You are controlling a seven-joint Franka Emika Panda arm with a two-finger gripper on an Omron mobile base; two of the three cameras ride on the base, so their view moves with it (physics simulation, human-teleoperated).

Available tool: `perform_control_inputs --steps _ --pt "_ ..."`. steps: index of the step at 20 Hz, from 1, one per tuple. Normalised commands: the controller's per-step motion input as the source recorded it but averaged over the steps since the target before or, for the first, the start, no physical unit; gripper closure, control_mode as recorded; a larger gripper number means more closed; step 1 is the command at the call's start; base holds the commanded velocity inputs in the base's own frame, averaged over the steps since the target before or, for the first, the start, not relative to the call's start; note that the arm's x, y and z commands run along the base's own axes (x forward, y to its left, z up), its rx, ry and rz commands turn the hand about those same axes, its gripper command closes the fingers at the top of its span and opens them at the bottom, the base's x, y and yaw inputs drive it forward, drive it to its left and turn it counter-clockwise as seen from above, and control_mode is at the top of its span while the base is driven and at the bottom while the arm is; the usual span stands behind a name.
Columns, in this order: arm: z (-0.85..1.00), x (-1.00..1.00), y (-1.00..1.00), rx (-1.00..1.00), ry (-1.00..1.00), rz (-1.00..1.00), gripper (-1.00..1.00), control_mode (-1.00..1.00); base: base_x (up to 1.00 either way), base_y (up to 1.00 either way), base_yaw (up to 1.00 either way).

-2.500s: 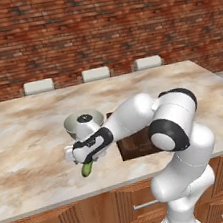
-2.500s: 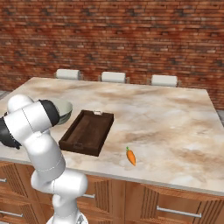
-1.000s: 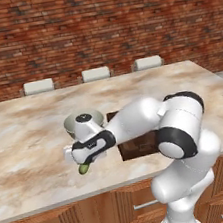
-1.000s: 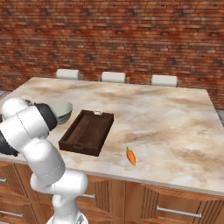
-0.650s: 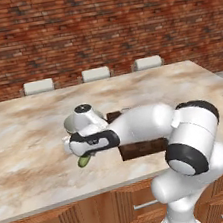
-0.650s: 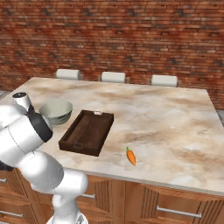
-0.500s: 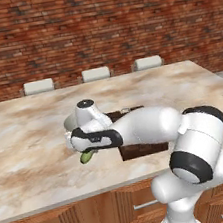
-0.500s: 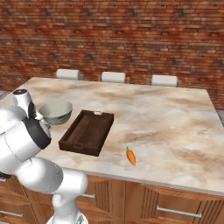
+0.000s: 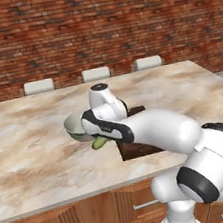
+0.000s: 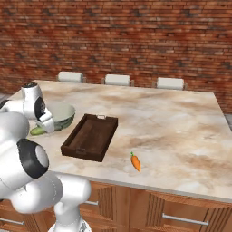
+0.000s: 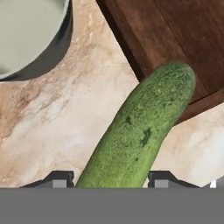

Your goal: Place the two vegetables and bowl onto the tray for setting up a vegetable dip station.

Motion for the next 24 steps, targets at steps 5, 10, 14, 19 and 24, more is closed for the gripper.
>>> perform_control_inputs --steps 5,10,14,19,24 --pt "0.40 0.00 -0.53 0.00 0.02 -0.26 1.00 -1.00 0.00 0.00 0.00" --pt "0.35 0.00 -0.54 0.00 0.03 -0.27 1.00 -1.00 0.00 0.00 0.00" --pt "0.16 0.01 -0.61 0.00 0.01 -0.23 1.00 -1.00 0.00 0.00 0.00" --pt "0.03 0.21 -0.52 0.00 0.00 -0.15 1.00 -1.00 0.00 0.00 0.00" --pt "0.00 0.54 -0.19 0.00 0.00 -0.01 1.00 -1.00 0.00 0.00 0.00"
